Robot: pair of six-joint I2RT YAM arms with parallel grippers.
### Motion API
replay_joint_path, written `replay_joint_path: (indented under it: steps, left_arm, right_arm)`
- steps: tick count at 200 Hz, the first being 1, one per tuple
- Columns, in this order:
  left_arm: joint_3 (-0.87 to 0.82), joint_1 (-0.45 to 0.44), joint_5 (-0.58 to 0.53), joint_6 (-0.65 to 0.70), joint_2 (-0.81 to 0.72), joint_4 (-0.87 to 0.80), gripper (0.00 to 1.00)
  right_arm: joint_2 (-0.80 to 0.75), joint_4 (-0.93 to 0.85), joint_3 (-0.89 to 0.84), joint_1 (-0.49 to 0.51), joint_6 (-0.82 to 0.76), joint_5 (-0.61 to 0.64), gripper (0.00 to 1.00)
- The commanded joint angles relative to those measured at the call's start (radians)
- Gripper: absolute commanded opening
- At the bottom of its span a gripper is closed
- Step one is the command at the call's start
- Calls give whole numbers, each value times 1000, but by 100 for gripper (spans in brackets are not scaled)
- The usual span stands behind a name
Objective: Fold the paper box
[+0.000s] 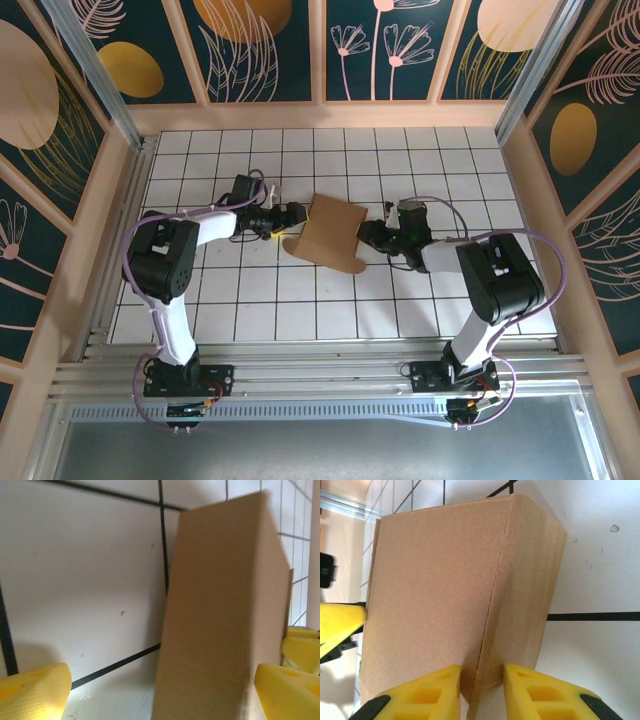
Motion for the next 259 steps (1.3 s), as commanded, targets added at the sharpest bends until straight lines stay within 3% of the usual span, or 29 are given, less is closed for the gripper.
replay_joint_path:
  steps: [1,51,77,107,127,157,173,189,210,219,233,259]
  left_arm:
    - [45,-37,111,25,42,4,94]
    - [32,-81,239,-126,55,211,90]
    - [-1,-83,262,-231,48,325,76]
    - [-55,-84,187,-346,13,394,55]
    - [-92,-84,135,-435,-5,429,45]
    - [-154,-84,38,-600,-54,445,47]
    - [-148,-84,33,-645,-68,406,48]
    - [-159,-84,27,-689,-93,414,49]
    - [-205,-84,0,-769,-139,468,49]
    - [-217,-84,-10,-796,-155,483,50]
    - [-227,-84,-10,-827,-168,505,50]
    - [-235,-84,3,-862,-182,524,50]
  right_arm:
    - [62,-18,-77,-46,-7,-29,27]
    - [92,22,-81,-62,-20,-76,27]
    - [101,29,-77,-62,-25,-86,28]
    - [56,21,-74,-61,-33,-73,36]
    - [-51,-4,-84,-59,-45,-13,47]
    - [-285,-142,-78,-37,-155,176,61]
    - [-430,-168,-86,38,-315,322,68]
    - [-546,-127,-114,170,-579,450,72]
    - [-626,-33,-184,328,-1017,449,73]
    - [-637,-8,-216,379,-1214,424,74]
    - [-625,42,-258,444,-1455,449,84]
    - [-496,180,-249,467,-1624,588,87]
